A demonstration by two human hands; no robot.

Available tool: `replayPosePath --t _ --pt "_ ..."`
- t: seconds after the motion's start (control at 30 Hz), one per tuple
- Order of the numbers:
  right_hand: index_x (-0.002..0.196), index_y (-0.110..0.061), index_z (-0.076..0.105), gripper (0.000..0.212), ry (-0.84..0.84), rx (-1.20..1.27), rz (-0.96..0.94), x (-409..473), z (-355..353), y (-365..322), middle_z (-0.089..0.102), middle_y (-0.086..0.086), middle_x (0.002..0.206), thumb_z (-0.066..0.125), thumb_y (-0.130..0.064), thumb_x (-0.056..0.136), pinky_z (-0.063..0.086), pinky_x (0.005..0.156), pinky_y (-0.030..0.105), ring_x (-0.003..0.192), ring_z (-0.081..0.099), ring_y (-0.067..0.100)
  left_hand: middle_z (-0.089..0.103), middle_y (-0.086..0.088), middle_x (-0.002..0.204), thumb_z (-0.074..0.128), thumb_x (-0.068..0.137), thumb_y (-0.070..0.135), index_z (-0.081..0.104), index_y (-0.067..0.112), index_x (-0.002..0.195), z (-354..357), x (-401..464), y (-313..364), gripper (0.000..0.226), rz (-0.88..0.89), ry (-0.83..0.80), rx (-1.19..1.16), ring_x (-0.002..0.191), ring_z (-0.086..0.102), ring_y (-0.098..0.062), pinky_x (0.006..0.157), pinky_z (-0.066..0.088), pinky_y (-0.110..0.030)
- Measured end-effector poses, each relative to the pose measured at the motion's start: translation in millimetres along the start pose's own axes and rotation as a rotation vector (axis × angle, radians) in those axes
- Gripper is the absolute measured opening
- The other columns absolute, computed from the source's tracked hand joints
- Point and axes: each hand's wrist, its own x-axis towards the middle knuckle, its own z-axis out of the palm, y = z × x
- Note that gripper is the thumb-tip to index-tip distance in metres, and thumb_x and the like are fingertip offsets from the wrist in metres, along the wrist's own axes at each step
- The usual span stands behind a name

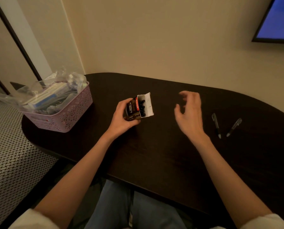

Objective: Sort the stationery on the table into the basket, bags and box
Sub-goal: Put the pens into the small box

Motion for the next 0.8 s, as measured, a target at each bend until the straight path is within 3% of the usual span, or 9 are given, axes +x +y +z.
replayPosePath --t 0.13,0.2,0.27,0.43,0.63,0.73,0.8 --pt "0.149 -0.011 0.017 0.076 -0.234 -0.389 0.405 10.0 -2.7 58.2 0.018 0.028 0.149 0.062 -0.010 0.087 0.026 0.113 0.047 0.139 0.018 0.041 0.038 0.003 0.138 0.080 0.073 0.012 0.040 0.023 0.138 4.5 1.4 2.0 0.077 0.030 -0.016 0.046 0.125 0.036 -0.002 0.089 0.030 -0.004" --pt "0.151 -0.012 0.009 0.081 -0.390 -0.438 0.552 12.2 -0.6 75.5 0.005 0.031 0.152 0.061 -0.015 0.089 0.017 0.115 0.051 0.142 0.006 0.045 0.038 0.002 0.139 0.080 0.073 0.012 0.039 0.022 0.139 4.9 3.0 2.6 0.078 0.036 -0.024 0.061 0.126 0.036 -0.004 0.089 0.029 -0.003" --pt "0.151 -0.013 0.011 0.075 -0.447 -0.433 0.629 13.5 2.4 82.7 0.005 0.030 0.153 0.057 -0.020 0.092 0.017 0.114 0.052 0.142 0.008 0.045 0.038 0.001 0.139 0.080 0.073 0.012 0.039 0.022 0.140 3.5 4.4 2.7 0.079 0.027 -0.029 0.062 0.127 0.035 -0.006 0.090 0.028 -0.004" --pt "0.134 -0.007 0.041 0.051 -0.378 -0.484 0.500 13.7 11.4 75.1 0.038 0.024 0.137 0.063 -0.013 0.087 0.036 0.104 0.047 0.127 0.038 0.039 0.040 0.002 0.138 0.080 0.073 0.012 0.040 0.025 0.139 0.7 6.2 0.7 0.078 -0.006 -0.023 0.016 0.127 0.037 -0.006 0.091 0.028 -0.006" --pt "0.139 -0.012 0.042 0.057 -0.517 -0.219 0.386 14.6 28.6 44.7 0.046 0.016 0.136 0.059 0.001 0.086 0.043 0.104 0.044 0.127 0.043 0.032 0.038 0.007 0.136 0.079 0.074 0.010 0.040 0.027 0.137 -1.7 4.1 1.8 0.076 -0.011 -0.039 -0.008 0.123 0.036 -0.001 0.090 0.029 -0.006" --pt "0.133 -0.004 0.051 0.047 -0.413 -0.042 0.232 22.9 20.6 14.7 0.056 0.014 0.126 0.056 0.004 0.087 0.043 0.103 0.036 0.119 0.052 0.026 0.038 0.006 0.137 0.079 0.074 0.010 0.040 0.029 0.135 -2.2 3.4 2.8 0.075 -0.011 -0.042 -0.017 0.124 0.036 -0.002 0.090 0.028 -0.007" --pt "0.120 -0.005 0.060 0.031 -0.250 0.128 0.136 29.3 2.2 -14.5 0.059 0.010 0.111 0.055 0.000 0.090 0.045 0.091 0.025 0.101 0.055 0.015 0.038 0.008 0.137 0.079 0.075 0.010 0.039 0.030 0.136 -2.6 3.8 1.6 0.076 -0.020 -0.047 -0.030 0.126 0.035 -0.003 0.095 0.030 -0.012"
